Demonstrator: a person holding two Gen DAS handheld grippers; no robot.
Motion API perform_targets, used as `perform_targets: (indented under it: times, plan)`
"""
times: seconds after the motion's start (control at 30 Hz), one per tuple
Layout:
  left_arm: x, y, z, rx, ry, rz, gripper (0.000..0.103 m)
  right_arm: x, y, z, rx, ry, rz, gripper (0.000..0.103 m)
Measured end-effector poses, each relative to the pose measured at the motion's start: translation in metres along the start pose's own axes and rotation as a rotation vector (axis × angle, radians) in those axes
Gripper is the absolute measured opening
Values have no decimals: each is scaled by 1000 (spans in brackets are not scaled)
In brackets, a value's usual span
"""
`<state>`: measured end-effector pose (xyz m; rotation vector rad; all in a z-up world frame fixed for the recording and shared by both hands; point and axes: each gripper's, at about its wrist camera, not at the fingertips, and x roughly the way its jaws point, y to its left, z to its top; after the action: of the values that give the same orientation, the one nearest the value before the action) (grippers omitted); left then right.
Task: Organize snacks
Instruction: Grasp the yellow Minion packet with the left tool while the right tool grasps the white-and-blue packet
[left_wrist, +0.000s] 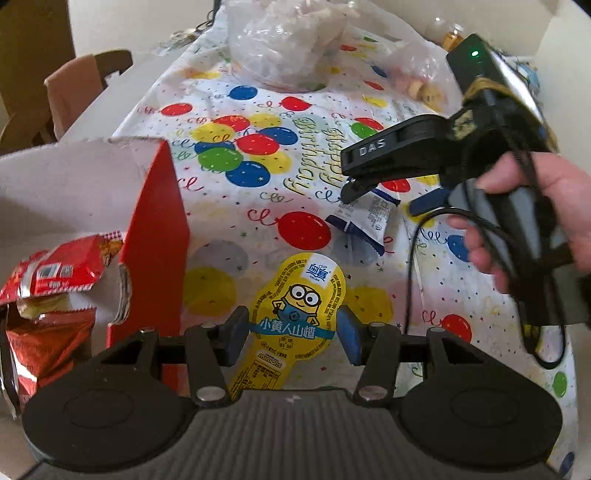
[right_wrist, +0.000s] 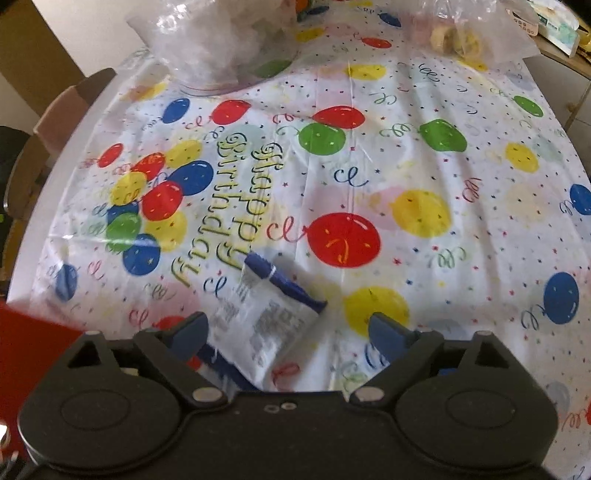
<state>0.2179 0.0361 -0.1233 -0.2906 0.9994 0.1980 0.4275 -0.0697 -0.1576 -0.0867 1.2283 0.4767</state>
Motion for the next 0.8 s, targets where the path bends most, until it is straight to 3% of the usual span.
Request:
perform_targets:
  times: [0.07, 0.27, 0.47, 0.7, 0.8]
  plan:
    - [0, 4, -1, -15, 2, 4, 51, 8, 7, 3, 8, 9, -2, 79]
    - [-2, 5, -1, -19, -3, -6, 51, 19, 26, 10, 33, 3, -49, 77]
    - [0, 5, -2, -16, 2, -6, 51, 23, 38, 5, -51, 14, -115, 67]
    - [0, 4, -2, -11, 6, -4, 51, 15, 41, -12, -153, 3, -120, 48]
    - [-1, 5, -3, -17, 7, -8, 51, 8, 34, -20, -168, 1, -98, 46]
